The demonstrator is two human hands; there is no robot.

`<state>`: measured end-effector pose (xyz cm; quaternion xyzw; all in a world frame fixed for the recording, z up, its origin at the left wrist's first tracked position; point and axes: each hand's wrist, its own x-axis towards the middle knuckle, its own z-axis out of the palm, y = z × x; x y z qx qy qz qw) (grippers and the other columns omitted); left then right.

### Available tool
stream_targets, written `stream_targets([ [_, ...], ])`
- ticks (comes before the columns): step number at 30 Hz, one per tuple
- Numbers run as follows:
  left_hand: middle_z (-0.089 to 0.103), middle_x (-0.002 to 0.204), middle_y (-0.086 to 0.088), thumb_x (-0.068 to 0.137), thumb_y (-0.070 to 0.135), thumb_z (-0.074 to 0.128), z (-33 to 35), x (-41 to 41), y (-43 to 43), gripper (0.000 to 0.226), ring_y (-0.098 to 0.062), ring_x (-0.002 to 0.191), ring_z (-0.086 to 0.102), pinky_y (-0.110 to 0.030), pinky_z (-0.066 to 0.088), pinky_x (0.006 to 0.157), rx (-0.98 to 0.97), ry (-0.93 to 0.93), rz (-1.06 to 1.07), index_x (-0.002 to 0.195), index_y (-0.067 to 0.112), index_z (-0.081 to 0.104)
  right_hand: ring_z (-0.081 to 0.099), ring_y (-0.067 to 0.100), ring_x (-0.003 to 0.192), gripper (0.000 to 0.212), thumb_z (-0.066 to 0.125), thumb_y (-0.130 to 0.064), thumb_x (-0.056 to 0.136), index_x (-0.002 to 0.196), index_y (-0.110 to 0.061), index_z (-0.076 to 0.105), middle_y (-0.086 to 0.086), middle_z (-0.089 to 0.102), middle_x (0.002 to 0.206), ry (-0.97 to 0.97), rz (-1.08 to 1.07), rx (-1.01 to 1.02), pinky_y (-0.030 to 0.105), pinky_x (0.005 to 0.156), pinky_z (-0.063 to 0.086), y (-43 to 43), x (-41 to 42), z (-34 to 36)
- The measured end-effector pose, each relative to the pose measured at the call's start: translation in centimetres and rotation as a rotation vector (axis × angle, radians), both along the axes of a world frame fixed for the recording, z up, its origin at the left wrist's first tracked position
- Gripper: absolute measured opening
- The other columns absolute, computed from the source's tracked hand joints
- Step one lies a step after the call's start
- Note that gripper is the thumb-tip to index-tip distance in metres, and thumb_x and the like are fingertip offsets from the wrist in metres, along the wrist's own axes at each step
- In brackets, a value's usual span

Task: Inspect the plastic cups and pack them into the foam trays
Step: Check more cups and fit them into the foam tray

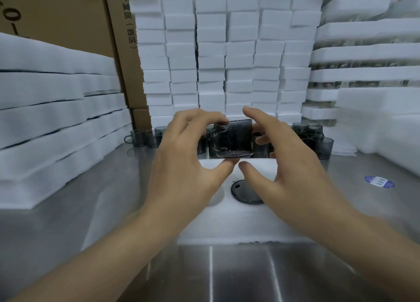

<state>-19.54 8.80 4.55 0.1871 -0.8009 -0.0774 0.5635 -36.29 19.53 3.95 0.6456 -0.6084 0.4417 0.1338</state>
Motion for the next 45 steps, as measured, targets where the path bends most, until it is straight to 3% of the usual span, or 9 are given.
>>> stream_targets([
  [4,0.059,0.123,0.02,0.08,0.026,0.089,-0.1,0.0,0.3,0.064,-0.013,0.119,0.058,-0.035,0.053,0.094,-0.083,-0.057,0.02,0.136,0.039,0.061,0.057,0.004,0.122,0.067,0.071,-0.027,0.091,0.145,-0.053,0.042,-0.027,0.056,0.13,0.01,-0.011,-0.056,0.037,0.096,0.054,0.0,-0.1,0.1],
  [9,0.059,0.131,0.019,0.085,0.031,0.087,0.6,0.3,-0.3,0.074,-0.011,0.129,0.057,-0.028,0.05,0.101,-0.043,-0.061,-0.067,0.151,0.032,0.052,0.062,-0.004,0.121,0.053,0.074,-0.035,0.093,0.136,-0.05,0.046,-0.03,0.067,0.124,-0.141,0.058,-0.038,0.039,0.102,0.054,0.0,-0.5,0.5],
  [14,0.071,0.129,0.024,0.088,0.037,0.088,0.7,0.8,-1.1,0.055,-0.004,0.126,0.065,-0.033,0.054,0.105,0.07,-0.112,-0.123,0.139,0.031,0.068,0.06,-0.006,0.122,0.058,0.068,-0.042,0.088,0.139,-0.051,0.043,-0.032,0.065,0.125,-0.123,0.048,-0.011,0.038,0.099,0.055,0.0,-0.4,0.7],
  [23,0.067,0.119,0.023,0.078,0.059,0.079,0.2,0.7,-0.9,0.053,-0.008,0.119,0.065,-0.045,0.057,0.095,0.053,-0.137,0.041,0.124,0.039,0.063,0.054,0.011,0.124,0.075,0.078,-0.025,0.087,0.147,-0.051,0.04,-0.023,0.052,0.132,-0.004,0.005,-0.096,0.041,0.101,0.051,-0.2,-1.0,0.8],
  [27,0.063,0.117,0.022,0.079,0.056,0.079,0.6,0.8,-0.5,0.05,-0.006,0.117,0.063,-0.041,0.057,0.09,0.003,-0.128,0.041,0.12,0.039,0.056,0.056,0.012,0.121,0.066,0.079,-0.027,0.087,0.142,-0.045,0.048,-0.019,0.055,0.128,0.014,-0.01,-0.093,0.044,0.099,0.053,-0.4,-1.2,0.9],
  [33,0.066,0.123,0.018,0.086,0.045,0.087,0.9,0.8,0.0,0.055,-0.011,0.12,0.066,-0.014,0.048,0.09,-0.026,-0.105,-0.126,0.131,0.034,0.057,0.057,0.009,0.123,0.068,0.073,-0.049,0.081,0.145,-0.042,0.049,-0.019,0.057,0.128,-0.003,-0.052,-0.076,0.043,0.102,0.052,-0.4,-1.2,0.9],
  [36,0.067,0.123,0.018,0.086,0.045,0.089,0.7,0.7,0.1,0.057,-0.011,0.117,0.068,-0.017,0.05,0.088,-0.029,-0.092,-0.117,0.133,0.035,0.059,0.058,0.006,0.12,0.069,0.077,-0.046,0.084,0.147,-0.048,0.046,-0.02,0.058,0.128,0.017,-0.028,-0.065,0.039,0.1,0.053,-0.2,-1.1,1.3],
  [40,0.067,0.13,0.021,0.084,0.051,0.088,0.8,0.8,-0.3,0.065,-0.008,0.122,0.067,-0.032,0.056,0.09,0.06,-0.082,-0.187,0.14,0.039,0.058,0.064,-0.007,0.11,0.066,0.079,-0.044,0.081,0.142,-0.049,0.055,-0.024,0.069,0.117,-0.119,0.078,0.0,0.018,0.095,0.052,0.0,-1.3,2.1],
  [45,0.072,0.118,0.028,0.081,0.053,0.089,0.1,0.6,-1.0,0.057,-0.002,0.115,0.069,-0.025,0.055,0.092,0.039,-0.124,-0.175,0.131,0.038,0.066,0.07,0.001,0.113,0.058,0.075,-0.016,0.088,0.14,-0.038,0.061,-0.017,0.077,0.117,-0.27,0.237,0.149,0.041,0.102,0.057,0.0,-1.4,2.3],
])
